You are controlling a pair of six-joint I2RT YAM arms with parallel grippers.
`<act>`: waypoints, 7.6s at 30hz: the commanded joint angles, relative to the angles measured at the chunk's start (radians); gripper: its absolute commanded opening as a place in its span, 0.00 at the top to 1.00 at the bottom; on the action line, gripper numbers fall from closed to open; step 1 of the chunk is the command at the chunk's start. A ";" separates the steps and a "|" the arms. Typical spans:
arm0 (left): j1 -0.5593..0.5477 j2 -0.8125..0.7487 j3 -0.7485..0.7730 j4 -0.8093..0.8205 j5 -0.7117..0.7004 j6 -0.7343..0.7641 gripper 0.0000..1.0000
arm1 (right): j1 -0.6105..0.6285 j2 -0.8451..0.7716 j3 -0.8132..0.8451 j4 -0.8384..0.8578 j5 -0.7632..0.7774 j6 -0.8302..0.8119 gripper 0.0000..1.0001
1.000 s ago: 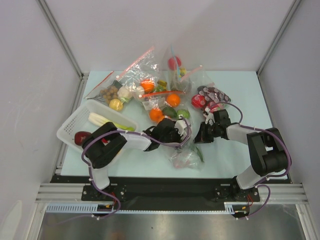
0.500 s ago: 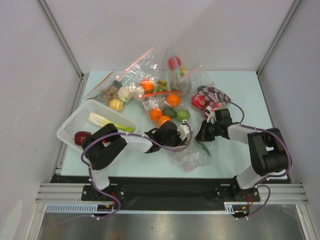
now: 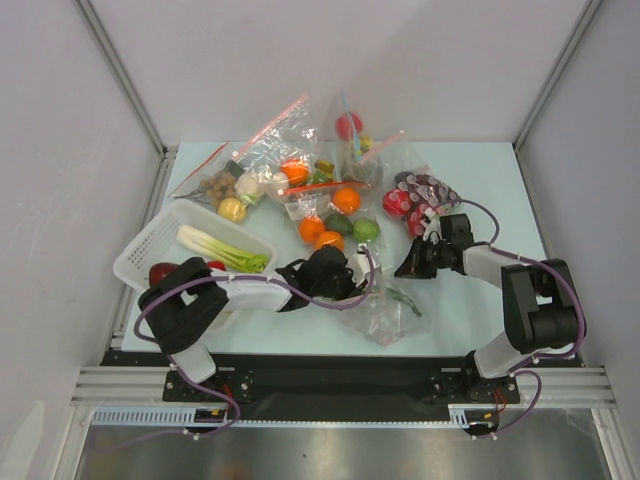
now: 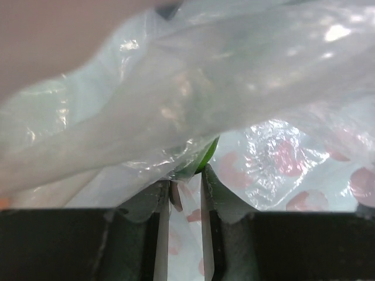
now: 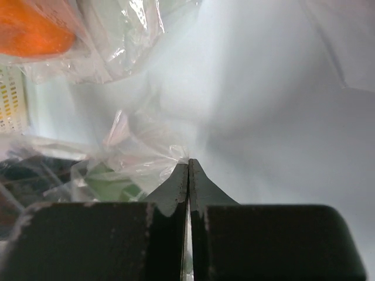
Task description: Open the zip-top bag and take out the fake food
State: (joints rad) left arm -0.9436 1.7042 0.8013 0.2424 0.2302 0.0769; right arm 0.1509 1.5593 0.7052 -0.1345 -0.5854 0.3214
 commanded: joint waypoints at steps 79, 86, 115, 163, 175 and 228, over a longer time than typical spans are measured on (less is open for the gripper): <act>-0.057 0.213 0.223 -0.025 -0.063 0.052 0.52 | -0.050 -0.011 0.056 0.033 -0.036 -0.015 1.00; -0.055 0.192 0.180 -0.032 -0.042 0.058 0.78 | -0.051 -0.013 0.057 0.032 -0.027 -0.015 1.00; -0.047 -0.182 -0.001 -0.193 -0.041 -0.065 0.86 | -0.099 -0.065 0.085 -0.034 0.136 -0.044 1.00; 0.028 -0.583 0.076 -0.666 -0.469 -0.117 0.77 | -0.231 -0.111 0.163 -0.057 0.237 -0.051 1.00; 0.176 -0.778 0.013 -0.741 -0.531 -0.219 0.74 | -0.274 -0.142 0.163 -0.070 0.274 -0.061 1.00; 0.796 -1.040 -0.088 -0.595 -0.566 -0.447 0.00 | -0.195 -0.329 0.217 -0.200 0.450 -0.077 0.27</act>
State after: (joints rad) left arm -0.1547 0.6792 0.6186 -0.3290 -0.3767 -0.4164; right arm -0.0547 1.2972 0.8639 -0.2985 -0.2150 0.2604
